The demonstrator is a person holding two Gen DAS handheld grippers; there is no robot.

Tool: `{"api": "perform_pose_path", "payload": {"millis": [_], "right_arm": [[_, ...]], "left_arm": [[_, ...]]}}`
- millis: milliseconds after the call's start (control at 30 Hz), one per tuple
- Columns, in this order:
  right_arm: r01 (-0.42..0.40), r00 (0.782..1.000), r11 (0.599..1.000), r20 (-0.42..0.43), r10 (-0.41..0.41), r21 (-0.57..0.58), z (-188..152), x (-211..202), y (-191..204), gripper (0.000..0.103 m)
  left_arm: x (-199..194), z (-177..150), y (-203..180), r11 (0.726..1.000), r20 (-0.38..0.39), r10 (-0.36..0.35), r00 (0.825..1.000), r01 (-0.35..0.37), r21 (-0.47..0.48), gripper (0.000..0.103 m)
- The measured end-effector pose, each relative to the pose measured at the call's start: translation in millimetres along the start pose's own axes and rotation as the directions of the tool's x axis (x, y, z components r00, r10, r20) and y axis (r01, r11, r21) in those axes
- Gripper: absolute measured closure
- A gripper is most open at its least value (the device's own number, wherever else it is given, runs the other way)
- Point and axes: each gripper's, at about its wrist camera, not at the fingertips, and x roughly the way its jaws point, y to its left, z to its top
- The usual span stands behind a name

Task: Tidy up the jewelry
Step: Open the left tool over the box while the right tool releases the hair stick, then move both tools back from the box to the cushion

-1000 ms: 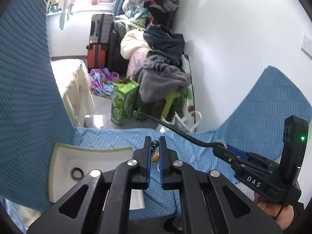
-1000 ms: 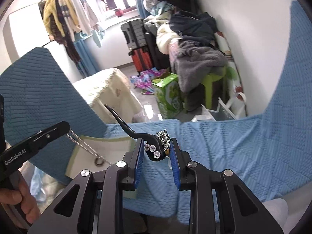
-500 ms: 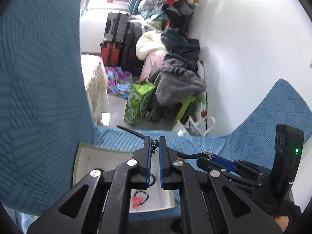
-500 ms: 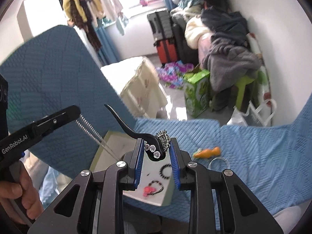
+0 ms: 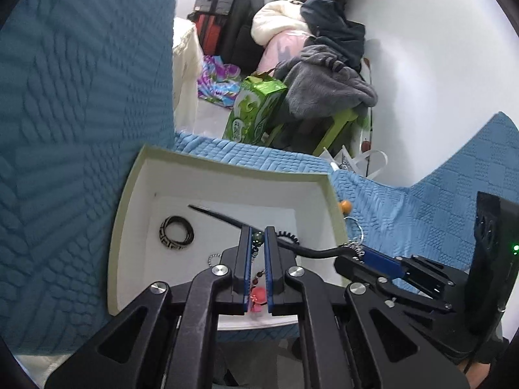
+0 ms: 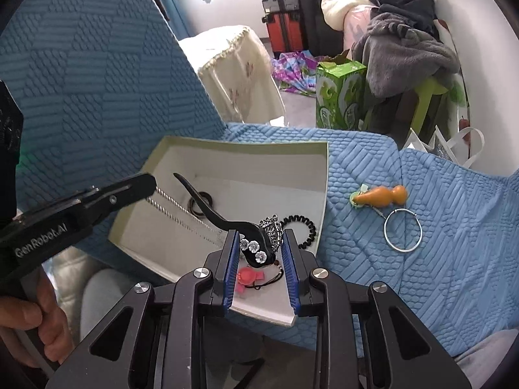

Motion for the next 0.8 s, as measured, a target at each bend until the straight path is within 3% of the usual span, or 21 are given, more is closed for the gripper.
{"api": "perform_pose_path", "payload": {"millis": [133,300,533,667,800], "right_arm": [[0.022,1.000,1.000,-0.006,-0.022,-0.016,-1.5,7.6,0.0,0.079],[-0.012,1.000,1.000,-0.024,0.012,0.002,-1.5,11.4,-5.4,0.078],[-0.055,0.998,0.998,0.018,0.055,0.004,6.4,-11.8,-9.3,0.076],[-0.071,0.995,0.997,0.068,0.071,-0.009,11.6,-37.4,-15.5,0.073],[-0.065,0.991,0.997,0.119,0.068,-0.031,17.2,-63.1,-24.7,0.073]], "left_arm": [[10.2,-2.7,3.9,1.000,-0.014,-0.003,1.000,0.003,-0.018,0.096],[10.4,-4.8,1.6,1.000,-0.030,0.004,1.000,-0.004,-0.009,0.096],[-7.0,1.5,-9.7,0.999,0.010,0.040,0.999,-0.039,-0.012,0.095],[-21.4,4.2,-22.8,0.998,0.057,0.060,0.997,-0.059,-0.010,0.063],[-35.4,8.2,-44.3,0.999,0.114,0.043,0.993,-0.044,0.009,0.063]]}}
